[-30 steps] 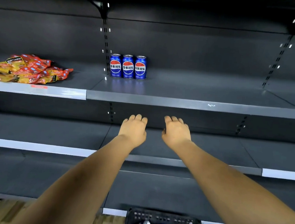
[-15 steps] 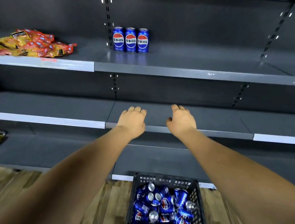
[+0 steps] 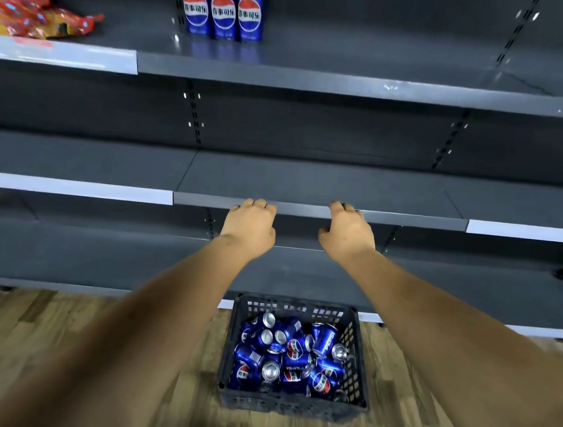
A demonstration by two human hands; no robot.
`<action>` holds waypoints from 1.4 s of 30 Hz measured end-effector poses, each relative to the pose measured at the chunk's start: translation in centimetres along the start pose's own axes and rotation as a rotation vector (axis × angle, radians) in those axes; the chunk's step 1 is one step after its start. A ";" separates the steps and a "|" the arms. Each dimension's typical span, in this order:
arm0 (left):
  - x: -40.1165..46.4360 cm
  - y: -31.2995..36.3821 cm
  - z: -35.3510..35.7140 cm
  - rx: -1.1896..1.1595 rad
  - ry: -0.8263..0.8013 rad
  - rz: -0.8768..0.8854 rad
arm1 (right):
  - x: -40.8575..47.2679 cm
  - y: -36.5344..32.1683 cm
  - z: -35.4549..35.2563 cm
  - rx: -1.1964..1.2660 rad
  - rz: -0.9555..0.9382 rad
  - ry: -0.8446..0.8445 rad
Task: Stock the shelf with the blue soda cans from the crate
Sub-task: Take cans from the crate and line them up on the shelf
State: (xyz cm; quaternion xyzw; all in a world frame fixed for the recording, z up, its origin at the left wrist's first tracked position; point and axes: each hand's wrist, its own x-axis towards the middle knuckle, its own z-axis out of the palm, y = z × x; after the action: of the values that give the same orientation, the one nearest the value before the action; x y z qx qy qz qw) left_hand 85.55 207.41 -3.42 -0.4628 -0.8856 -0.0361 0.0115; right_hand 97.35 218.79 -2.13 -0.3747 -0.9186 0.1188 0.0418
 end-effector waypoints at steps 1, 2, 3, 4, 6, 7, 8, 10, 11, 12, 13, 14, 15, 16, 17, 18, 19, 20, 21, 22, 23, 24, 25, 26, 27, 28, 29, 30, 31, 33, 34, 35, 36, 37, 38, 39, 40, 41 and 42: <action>0.1 0.2 1.0 -0.001 -0.011 -0.013 | 0.0 0.7 1.0 -0.002 -0.001 -0.012; 0.2 0.5 2.3 -0.001 -0.019 -0.024 | 0.2 1.3 2.1 -0.007 -0.007 -0.019; 0.2 0.7 3.7 0.000 -0.030 -0.039 | 0.3 2.0 3.4 -0.018 -0.019 -0.024; 0.2 0.9 5.3 0.002 -0.041 -0.052 | 0.5 2.6 4.7 -0.029 -0.035 -0.025; 0.1 1.2 8.8 0.009 -0.062 -0.062 | 0.9 3.8 7.6 -0.051 -0.068 -0.022; 0.0 1.3 10.8 0.013 -0.078 -0.063 | 1.0 4.4 9.2 -0.062 -0.085 -0.022; -0.1 1.4 12.8 0.011 -0.101 -0.062 | 1.2 5.0 10.8 -0.069 -0.097 -0.024; 0.0 1.4 16.6 0.006 -0.146 -0.063 | 1.7 6.2 14.3 -0.067 -0.106 -0.034; 0.2 1.3 18.6 0.006 -0.161 -0.065 | 2.0 6.8 16.3 -0.066 -0.105 -0.043; 0.5 1.1 20.7 0.001 -0.165 -0.069 | 2.4 7.5 18.3 -0.070 -0.107 -0.052; 0.8 1.0 22.8 -0.012 -0.169 -0.076 | 2.8 8.1 20.5 -0.076 -0.110 -0.065; 1.1 0.8 25.0 -0.027 -0.178 -0.086 | 3.2 8.8 22.7 -0.080 -0.115 -0.078; 1.3 0.7 27.2 -0.046 -0.185 -0.102 | 3.6 9.5 25.1 -0.083 -0.126 -0.087; 1.6 0.5 29.7 -0.065 -0.188 -0.122 | 4.0 10.1 27.5 -0.094 -0.147 -0.092; 1.8 0.5 32.2 -0.088 -0.194 -0.149 | 4.3 10.7 29.9 -0.112 -0.175 -0.102; 1.7 0.4 34.8 -0.111 -0.205 -0.173 | 4.4 11.3 32.4 -0.133 -0.200 -0.119; 1.7 0.3 36.8 -0.130 -0.214 -0.189 | 4.4 11.7 34.2 -0.146 -0.219 -0.129; 1.6 0.2 39.3 -0.137 -0.231 -0.197 | 4.4 12.1 36.6 -0.153 -0.235 -0.143; 1.4 0.1 42.2 -0.135 -0.257 -0.202 | 4.4 12.5 39.5 -0.157 -0.244 -0.161; 1.4 0.0 44.8 -0.129 -0.280 -0.204 | 4.5 12.9 42.1 -0.154 -0.252 -0.174; 1.3 -0.3 47.4 -0.122 -0.304 -0.203 | 4.5 13.2 44.7 -0.153 -0.262 -0.189; 1.2 -0.5 49.8 -0.123 -0.326 -0.204 | 4.6 13.6 47.1 -0.152 -0.268 -0.201; 1.0 -0.6 51.9 -0.129 -0.346 -0.205 | 4.5 14.0 49.3 -0.147 -0.274 -0.209; 1.0 -0.8 53.8 -0.133 -0.362 -0.203 | 4.4 14.5 51.1 -0.141 -0.278 -0.217; 1.0 -1.0 55.5 -0.133 -0.374 -0.197 | 4.4 14.9 52.8 -0.135 -0.281 -0.226; 0.9 -1.1 56.9 -0.129 -0.382 -0.190 | 4.4 15.2 54.2 -0.133 -0.284 -0.235; 1.0 -1.3 58.1 -0.129 -0.389 -0.187 | 4.5 15.4 55.4 -0.130 -0.283 -0.242; 0.9 -1.5 59.2 -0.129 -0.394 -0.189 | 4.6 15.6 56.5 -0.124 -0.277 -0.250; 0.9 -1.6 60.2 -0.133 -0.391 -0.193 | 4.7 15.8 57.4 -0.115 -0.270 -0.255; 0.9 -2.0 62.0 -0.148 -0.394 -0.208 | 5.0 16.0 59.3 -0.094 -0.256 -0.273; 0.9 -2.1 62.9 -0.157 -0.400 -0.221 | 5.2 16.1 60.3 -0.084 -0.255 -0.286; 0.8 -2.3 63.8 -0.173 -0.415 -0.236 | 5.3 16.2 61.3 -0.071 -0.246 -0.311; 0.7 -2.5 64.7 -0.203 -0.441 -0.261 | 5.4 16.4 62.2 -0.057 -0.223 -0.354; 0.6 -2.6 65.5 -0.252 -0.473 -0.294 | 5.3 16.5 63.1 -0.050 -0.196 -0.409; 0.4 -2.8 66.3 -0.318 -0.513 -0.331 | 5.3 16.8 63.9 -0.051 -0.166 -0.461; 0.4 -2.9 67.2 -0.398 -0.551 -0.358 | 5.2 17.0 64.7 -0.050 -0.129 -0.503; 0.4 -3.0 68.0 -0.482 -0.587 -0.380 | 5.2 17.2 65.4 -0.039 -0.087 -0.534; 0.2 -3.0 68.7 -0.554 -0.613 -0.403 | 5.1 17.4 66.1 -0.016 -0.043 -0.553; 0.0 -2.9 69.3 -0.606 -0.630 -0.429 | 5.1 17.6 66.8 0.009 -0.002 -0.564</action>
State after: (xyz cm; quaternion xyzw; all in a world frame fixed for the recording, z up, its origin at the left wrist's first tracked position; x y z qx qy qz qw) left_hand 84.05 210.92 -72.67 -0.2406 -0.8711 -0.1522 -0.4001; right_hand 94.54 222.03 -71.26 -0.3257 -0.8938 0.2223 -0.2137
